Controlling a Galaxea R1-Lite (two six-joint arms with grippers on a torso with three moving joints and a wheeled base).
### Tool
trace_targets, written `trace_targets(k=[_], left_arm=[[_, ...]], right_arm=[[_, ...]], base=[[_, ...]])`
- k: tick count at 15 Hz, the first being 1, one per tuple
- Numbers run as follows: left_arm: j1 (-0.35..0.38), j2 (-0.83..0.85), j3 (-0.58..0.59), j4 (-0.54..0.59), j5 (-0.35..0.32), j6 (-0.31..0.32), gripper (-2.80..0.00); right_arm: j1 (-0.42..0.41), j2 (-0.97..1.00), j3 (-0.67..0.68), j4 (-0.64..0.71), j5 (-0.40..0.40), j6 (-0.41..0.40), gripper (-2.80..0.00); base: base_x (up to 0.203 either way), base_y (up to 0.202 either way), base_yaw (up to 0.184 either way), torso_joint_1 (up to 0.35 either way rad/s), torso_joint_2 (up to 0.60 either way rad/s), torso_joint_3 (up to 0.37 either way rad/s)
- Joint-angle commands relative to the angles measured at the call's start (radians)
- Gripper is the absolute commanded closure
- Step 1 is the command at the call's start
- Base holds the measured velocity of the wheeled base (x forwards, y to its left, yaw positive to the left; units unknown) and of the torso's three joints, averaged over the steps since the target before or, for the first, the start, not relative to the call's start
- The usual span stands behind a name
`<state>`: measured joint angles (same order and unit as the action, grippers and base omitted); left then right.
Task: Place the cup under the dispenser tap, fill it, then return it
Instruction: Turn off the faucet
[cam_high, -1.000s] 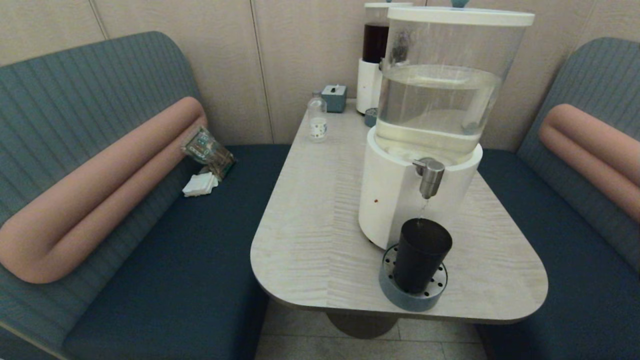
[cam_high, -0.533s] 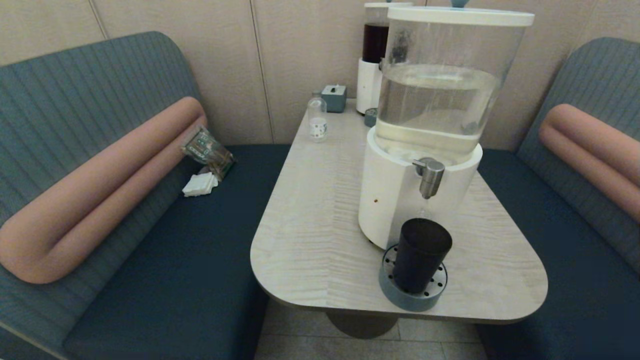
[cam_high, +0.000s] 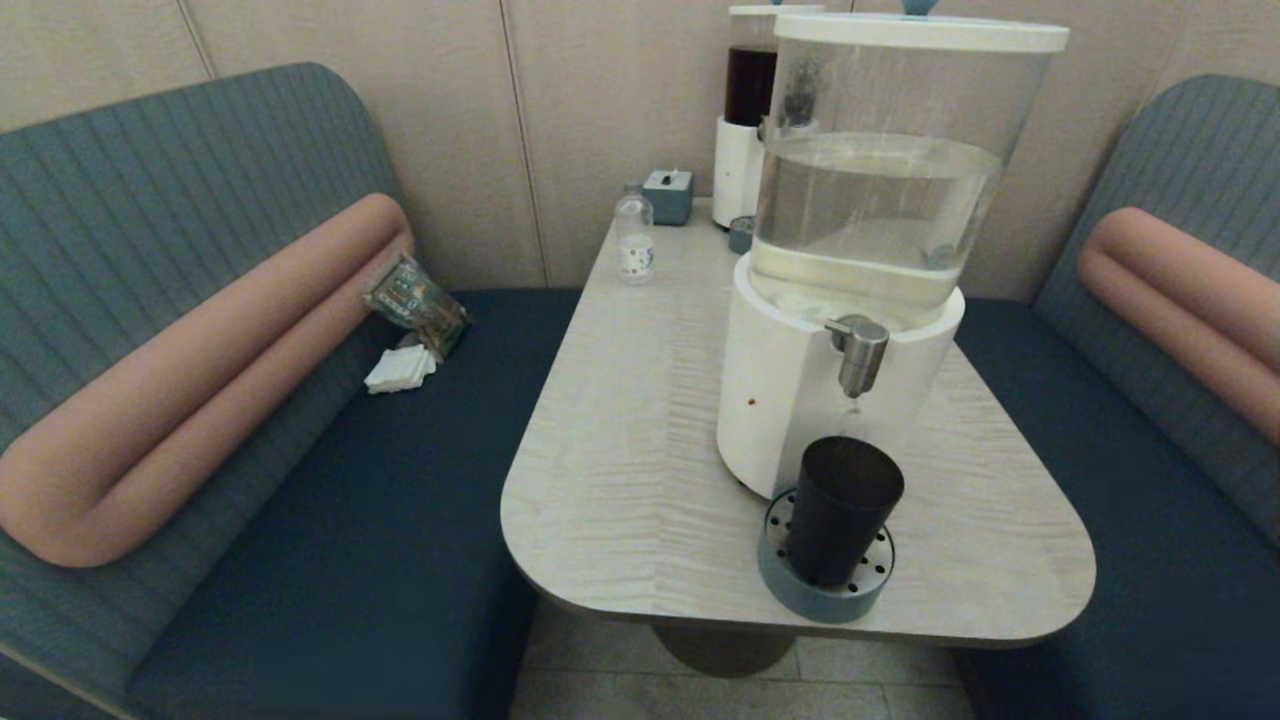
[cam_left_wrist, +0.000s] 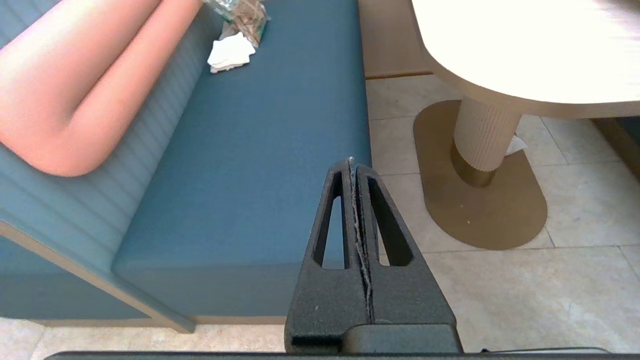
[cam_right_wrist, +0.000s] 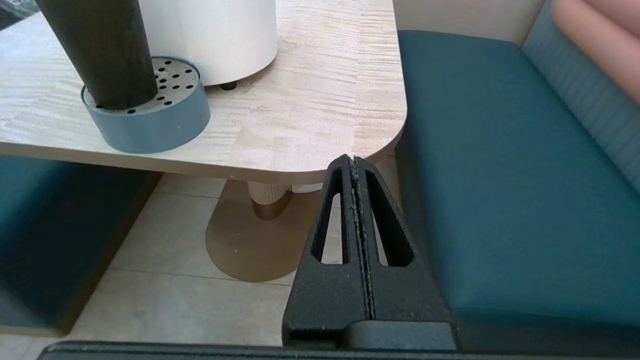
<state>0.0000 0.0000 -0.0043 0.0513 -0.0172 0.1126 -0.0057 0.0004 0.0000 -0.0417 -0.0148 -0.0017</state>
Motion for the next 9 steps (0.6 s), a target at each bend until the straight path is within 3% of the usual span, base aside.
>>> trace_targets(k=[1, 3, 6, 9], left_arm=[[0.000, 0.000, 0.001, -0.001, -0.017, 0.006, 0.00], [0.000, 0.002, -0.038, 0.003, -0.032, 0.026, 0.00], [-0.001, 0.132, -0.284, 0.017, -0.103, 0.017, 0.00], [-0.006, 0.504, -0.626, -0.041, -0.133, -0.107, 0.00]], right_arm=[[0.000, 0.003, 0.015, 0.000, -0.001, 0.000, 0.00], [0.000, 0.003, 0.015, 0.000, -0.001, 0.000, 0.00], [0.000, 0.003, 0.014, 0.000, -0.001, 0.000, 0.00], [0.000, 0.003, 0.014, 0.000, -0.001, 0.000, 0.00]], base=[[0.000, 0.000, 0.000, 0.000, 0.00, 0.000], [0.000, 0.000, 0.000, 0.000, 0.00, 0.000], [0.000, 0.000, 0.000, 0.000, 0.00, 0.000], [0.000, 0.000, 0.000, 0.000, 0.00, 0.000]])
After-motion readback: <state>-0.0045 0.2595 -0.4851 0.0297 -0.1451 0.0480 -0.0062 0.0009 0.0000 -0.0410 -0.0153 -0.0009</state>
